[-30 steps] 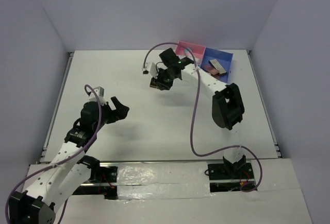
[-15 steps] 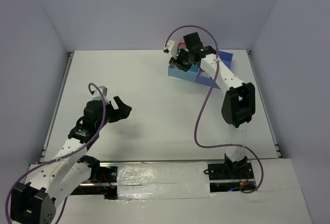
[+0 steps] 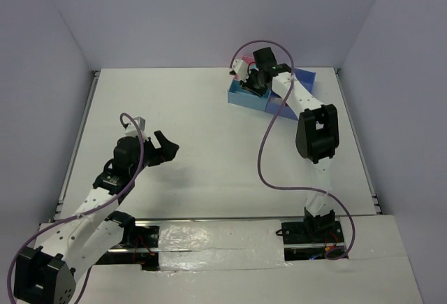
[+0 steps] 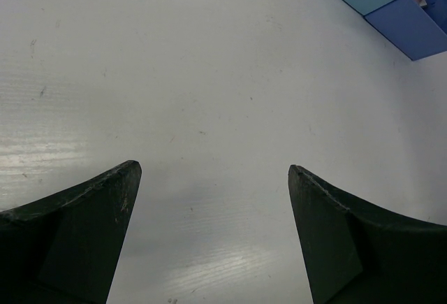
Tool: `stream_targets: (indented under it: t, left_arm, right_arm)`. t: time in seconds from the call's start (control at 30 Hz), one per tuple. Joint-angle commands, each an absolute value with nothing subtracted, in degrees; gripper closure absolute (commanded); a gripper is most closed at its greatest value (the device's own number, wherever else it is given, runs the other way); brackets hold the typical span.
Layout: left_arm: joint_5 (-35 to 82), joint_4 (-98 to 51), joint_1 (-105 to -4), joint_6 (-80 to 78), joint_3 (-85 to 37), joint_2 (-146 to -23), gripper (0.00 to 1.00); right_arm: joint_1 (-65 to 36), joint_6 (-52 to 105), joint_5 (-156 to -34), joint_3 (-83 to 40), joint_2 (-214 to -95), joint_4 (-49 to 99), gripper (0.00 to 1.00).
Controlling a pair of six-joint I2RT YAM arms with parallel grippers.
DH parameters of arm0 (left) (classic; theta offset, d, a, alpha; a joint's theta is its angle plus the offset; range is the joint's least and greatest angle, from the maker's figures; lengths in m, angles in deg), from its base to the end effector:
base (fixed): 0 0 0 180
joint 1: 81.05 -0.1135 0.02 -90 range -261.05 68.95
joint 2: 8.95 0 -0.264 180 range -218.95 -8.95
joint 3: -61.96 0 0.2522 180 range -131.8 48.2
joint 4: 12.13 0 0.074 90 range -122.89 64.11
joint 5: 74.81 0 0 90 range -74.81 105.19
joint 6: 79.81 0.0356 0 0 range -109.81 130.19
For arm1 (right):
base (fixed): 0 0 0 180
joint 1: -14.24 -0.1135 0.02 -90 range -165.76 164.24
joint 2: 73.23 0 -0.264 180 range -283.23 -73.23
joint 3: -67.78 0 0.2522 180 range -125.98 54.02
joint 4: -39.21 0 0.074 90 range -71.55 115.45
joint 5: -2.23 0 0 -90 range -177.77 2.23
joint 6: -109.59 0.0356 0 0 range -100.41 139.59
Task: Organize the makeup
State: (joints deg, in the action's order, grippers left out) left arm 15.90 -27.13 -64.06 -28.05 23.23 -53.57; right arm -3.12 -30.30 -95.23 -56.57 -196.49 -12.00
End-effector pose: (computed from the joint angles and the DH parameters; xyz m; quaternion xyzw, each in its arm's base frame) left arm 0.1771 -0.0546 0.2340 -0.1484 0.8101 -0.2674 0.5002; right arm 0.4635 0.1497 0.2552 -0.5379 0.7688 -0.0366 0.3438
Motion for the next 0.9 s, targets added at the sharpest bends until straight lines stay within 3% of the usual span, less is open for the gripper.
stream_targets:
  t: [0.0, 0.17, 0.3, 0.37, 0.43, 0.47, 0.7, 0.87]
  left_arm:
    - [16.6, -24.6, -64.4, -29.0, 23.0, -53.3, 0.01]
    - [16.6, -24.6, -64.4, -29.0, 23.0, -53.3, 0.01]
    - [17.6, -23.4, -64.4, -28.8, 22.9, -53.4, 0.01]
    - [18.6, -22.6, -64.4, -28.4, 22.5, -54.0, 0.01]
    - [19.8, -21.9, -64.4, -28.0, 21.8, -55.0, 0.01]
    - [19.9, -21.8, -64.4, -27.7, 21.5, -55.3, 0.01]
    - [22.9, -20.5, -64.4, -25.0, 17.4, -58.9, 0.01]
    - [25.1, -20.6, -64.4, -22.4, 13.6, -62.5, 0.01]
  right_arm:
    - [-3.0, -31.4, -93.7, -59.7, -197.9, -9.7, 0.76]
    - [-2.9, -31.3, -93.2, -58.7, -198.1, -8.8, 0.59]
    - [-2.9, -30.7, -92.8, -58.0, -197.2, -8.7, 0.3]
    - [-2.5, -29.4, -93.5, -58.4, -195.9, -9.3, 0.26]
    - [-2.4, -27.3, -94.3, -58.7, -193.9, -10.6, 0.15]
    - [-2.2, -26.4, -95.2, -58.9, -192.9, -10.9, 0.01]
    - [-1.1, -17.0, -105.4, -53.0, -177.1, -12.9, 0.0]
    - [-0.6, -10.6, -102.4, -36.3, -159.9, -2.8, 0.0]
